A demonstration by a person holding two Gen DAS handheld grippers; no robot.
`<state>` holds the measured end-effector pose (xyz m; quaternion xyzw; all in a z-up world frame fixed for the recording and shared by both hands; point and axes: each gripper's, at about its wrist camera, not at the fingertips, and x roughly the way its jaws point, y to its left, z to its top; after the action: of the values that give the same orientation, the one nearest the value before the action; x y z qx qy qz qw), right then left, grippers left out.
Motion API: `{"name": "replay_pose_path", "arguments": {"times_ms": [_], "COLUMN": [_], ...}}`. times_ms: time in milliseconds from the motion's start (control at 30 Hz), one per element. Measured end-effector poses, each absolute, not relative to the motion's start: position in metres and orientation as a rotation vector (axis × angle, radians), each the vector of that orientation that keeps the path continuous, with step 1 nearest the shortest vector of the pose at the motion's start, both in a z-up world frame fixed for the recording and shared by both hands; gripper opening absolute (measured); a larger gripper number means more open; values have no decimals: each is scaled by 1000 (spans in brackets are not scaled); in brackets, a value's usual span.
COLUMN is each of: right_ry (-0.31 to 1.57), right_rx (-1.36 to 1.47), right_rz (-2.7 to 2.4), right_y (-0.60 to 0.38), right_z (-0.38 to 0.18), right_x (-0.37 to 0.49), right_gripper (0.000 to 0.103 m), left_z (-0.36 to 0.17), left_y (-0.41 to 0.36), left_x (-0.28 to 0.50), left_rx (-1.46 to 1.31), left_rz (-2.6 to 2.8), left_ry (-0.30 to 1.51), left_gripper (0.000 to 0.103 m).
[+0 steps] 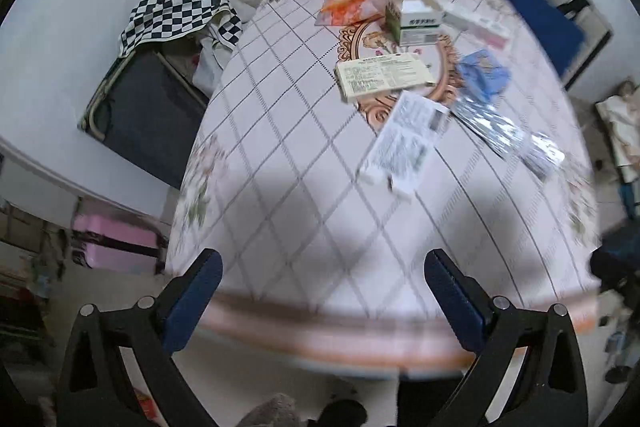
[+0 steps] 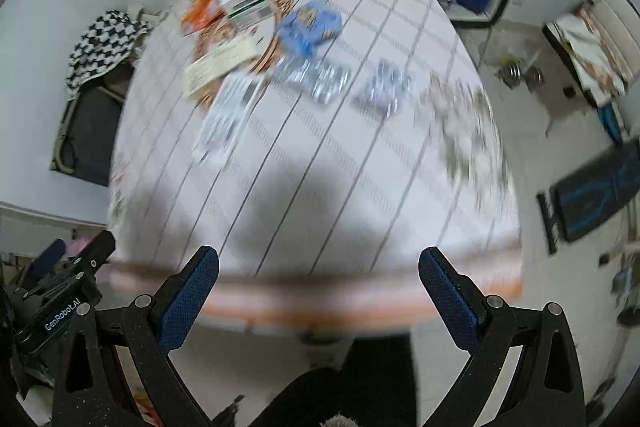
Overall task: Collect trash
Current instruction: 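Grasp the white printed leaflet with the left tool while the right tool grasps the blue pouch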
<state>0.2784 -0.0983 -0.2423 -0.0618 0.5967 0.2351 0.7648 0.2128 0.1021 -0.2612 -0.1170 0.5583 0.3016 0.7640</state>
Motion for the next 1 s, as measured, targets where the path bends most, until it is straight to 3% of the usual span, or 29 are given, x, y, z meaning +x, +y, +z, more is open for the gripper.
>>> {"name": "replay_pose_path", "arguments": {"times_ms": [233, 467, 533, 600, 700, 1000], "right_ry": [1384, 1457, 1464, 1469, 1472, 1396], "right_rx": [-234, -278, -290, -297, -298, -376], "right_rz": [499, 479, 486, 495, 519, 598], "right_y": [-52, -32, -27, -22, -9, 55], "right_z": [-300, -338, -342, -345, -347, -344], "right_x": [425, 506, 519, 528, 536, 547], "right_gripper": [101, 101, 101, 101, 101, 101], "left_z": [-337, -385, -390, -395, -394, -394], "left_y": [123, 144, 143, 142, 149, 198], "left_x": [335, 388, 393, 395, 388, 320], "left_rx": [-165, -182, -164, -146, -240, -644], "left_rz": [538, 390, 355, 328, 313, 709], "left_ry": [1426, 1543, 1557, 1571, 1553, 1461], "left_gripper": [103, 103, 102, 87, 74, 74]}}
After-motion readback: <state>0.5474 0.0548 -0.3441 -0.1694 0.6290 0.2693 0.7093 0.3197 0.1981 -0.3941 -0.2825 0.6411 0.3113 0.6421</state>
